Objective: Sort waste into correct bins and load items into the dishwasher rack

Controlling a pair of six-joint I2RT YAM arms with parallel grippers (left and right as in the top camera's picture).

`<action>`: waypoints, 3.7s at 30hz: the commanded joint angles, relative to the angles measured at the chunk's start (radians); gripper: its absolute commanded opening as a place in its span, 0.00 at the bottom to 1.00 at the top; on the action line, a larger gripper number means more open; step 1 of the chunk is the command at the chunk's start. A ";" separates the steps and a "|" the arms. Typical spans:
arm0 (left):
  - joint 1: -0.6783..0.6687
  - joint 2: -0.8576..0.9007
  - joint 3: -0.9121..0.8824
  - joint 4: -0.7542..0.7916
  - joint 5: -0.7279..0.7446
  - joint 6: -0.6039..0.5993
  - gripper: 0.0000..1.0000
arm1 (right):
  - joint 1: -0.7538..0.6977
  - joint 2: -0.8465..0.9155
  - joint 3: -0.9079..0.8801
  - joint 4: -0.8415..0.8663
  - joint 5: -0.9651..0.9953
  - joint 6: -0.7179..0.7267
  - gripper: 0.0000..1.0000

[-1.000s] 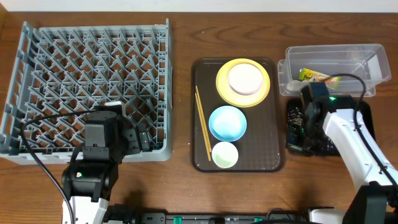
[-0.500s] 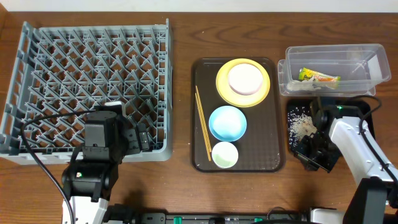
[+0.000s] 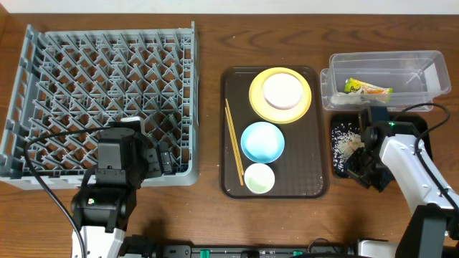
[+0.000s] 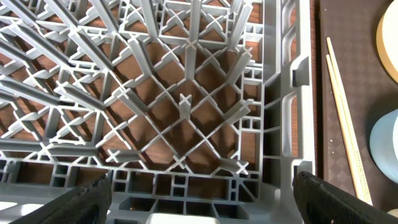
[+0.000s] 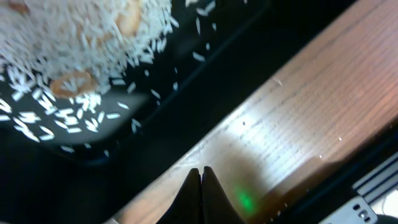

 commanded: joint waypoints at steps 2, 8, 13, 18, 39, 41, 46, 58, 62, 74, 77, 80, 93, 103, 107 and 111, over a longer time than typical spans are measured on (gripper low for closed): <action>0.006 -0.001 0.019 -0.002 -0.005 -0.013 0.95 | -0.008 0.004 -0.006 0.007 0.050 0.019 0.01; 0.006 -0.001 0.019 -0.001 -0.005 -0.013 0.95 | -0.008 0.004 -0.006 -0.046 0.043 0.019 0.01; 0.006 -0.001 0.019 -0.001 -0.005 -0.013 0.95 | -0.008 0.004 -0.007 -0.061 0.039 0.019 0.01; 0.006 -0.001 0.019 -0.002 -0.005 -0.013 0.95 | -0.007 0.004 -0.055 0.024 0.050 0.019 0.01; 0.006 -0.001 0.019 -0.002 -0.005 -0.013 0.95 | -0.011 0.004 -0.105 0.239 0.167 0.019 0.01; 0.006 -0.001 0.019 -0.002 -0.005 -0.013 0.95 | -0.011 0.004 -0.105 0.261 0.173 0.019 0.01; 0.006 -0.001 0.019 -0.001 -0.005 -0.013 0.95 | -0.011 0.004 -0.105 0.291 0.220 0.019 0.01; 0.006 -0.001 0.019 -0.001 -0.005 -0.013 0.95 | -0.012 0.004 -0.105 0.390 0.254 0.018 0.01; 0.006 -0.001 0.019 -0.001 -0.005 -0.013 0.95 | -0.012 0.004 -0.106 0.391 0.255 0.018 0.02; 0.006 -0.001 0.019 -0.001 -0.005 -0.013 0.95 | -0.012 0.004 -0.106 0.419 0.348 0.011 0.03; 0.006 -0.001 0.019 -0.001 -0.005 -0.013 0.95 | -0.012 0.004 -0.106 0.439 0.349 0.011 0.04; 0.006 -0.001 0.019 -0.002 -0.005 -0.013 0.95 | -0.013 0.004 -0.106 0.450 0.351 0.011 0.05; 0.006 -0.001 0.019 -0.001 -0.005 -0.013 0.95 | -0.012 0.004 -0.101 0.486 0.333 -0.061 0.07; 0.006 -0.001 0.019 -0.002 -0.005 -0.013 0.95 | -0.009 -0.100 -0.003 0.415 -0.176 -0.367 0.14; 0.006 -0.001 0.019 -0.001 -0.005 -0.013 0.95 | 0.010 -0.180 0.017 0.494 -0.444 -0.501 0.33; 0.006 -0.001 0.019 -0.001 -0.005 -0.013 0.95 | 0.060 -0.206 0.016 0.522 -0.507 -0.548 0.51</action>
